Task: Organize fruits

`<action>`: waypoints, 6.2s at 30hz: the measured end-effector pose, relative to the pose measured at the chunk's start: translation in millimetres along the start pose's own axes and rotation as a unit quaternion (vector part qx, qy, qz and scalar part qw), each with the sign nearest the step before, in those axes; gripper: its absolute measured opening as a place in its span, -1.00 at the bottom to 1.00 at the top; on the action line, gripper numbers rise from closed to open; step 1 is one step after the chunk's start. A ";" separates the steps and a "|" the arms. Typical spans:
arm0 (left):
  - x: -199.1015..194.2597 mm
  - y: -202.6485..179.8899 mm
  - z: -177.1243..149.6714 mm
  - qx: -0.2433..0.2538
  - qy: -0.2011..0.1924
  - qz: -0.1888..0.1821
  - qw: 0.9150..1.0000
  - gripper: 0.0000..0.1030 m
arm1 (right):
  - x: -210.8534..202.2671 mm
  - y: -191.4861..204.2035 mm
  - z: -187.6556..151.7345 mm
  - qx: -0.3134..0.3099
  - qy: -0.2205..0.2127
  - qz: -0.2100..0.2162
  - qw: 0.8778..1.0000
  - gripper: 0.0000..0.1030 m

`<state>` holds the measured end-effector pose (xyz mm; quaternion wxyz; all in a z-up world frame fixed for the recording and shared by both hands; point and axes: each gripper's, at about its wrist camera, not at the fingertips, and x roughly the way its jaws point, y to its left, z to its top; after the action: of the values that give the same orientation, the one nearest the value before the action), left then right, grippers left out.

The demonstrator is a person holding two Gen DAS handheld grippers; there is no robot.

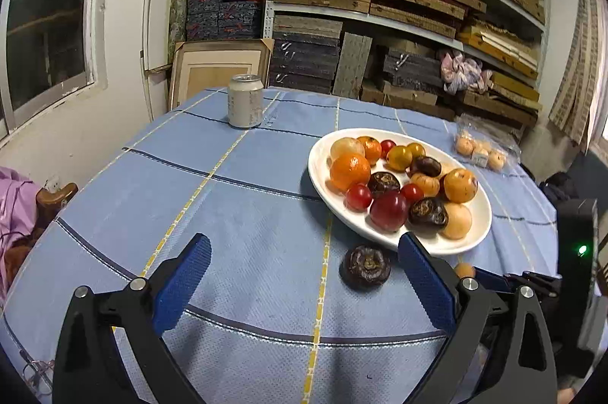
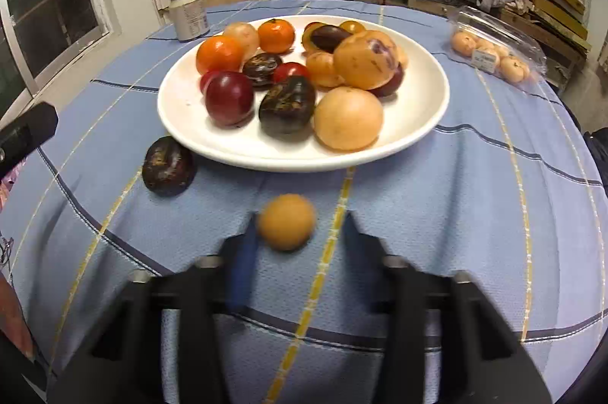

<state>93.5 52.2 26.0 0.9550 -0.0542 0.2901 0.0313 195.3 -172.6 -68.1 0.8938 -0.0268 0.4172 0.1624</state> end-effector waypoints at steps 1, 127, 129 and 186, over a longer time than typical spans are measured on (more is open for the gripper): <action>1.3 -1.1 -1.0 0.003 0.000 0.000 1.000 0.93 | -0.5 -0.4 -1.1 0.001 0.000 0.003 1.000 -0.46; -5.2 -55.3 27.5 0.081 -0.021 -0.026 0.996 0.93 | -139.3 -44.8 14.4 0.109 -0.281 0.005 0.954 0.92; -7.2 -55.2 15.5 0.089 -0.007 -0.032 0.996 0.93 | -125.8 -47.7 2.4 0.125 -0.249 0.008 0.960 0.92; -7.6 -44.6 -0.1 0.053 0.029 -0.023 0.998 0.93 | -76.7 -29.0 -14.9 0.083 -0.110 -0.072 0.988 0.92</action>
<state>91.2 7.7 34.0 0.9482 -0.0110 0.3173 -0.0073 147.4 -223.3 -22.4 0.9427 0.0356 0.3254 0.0643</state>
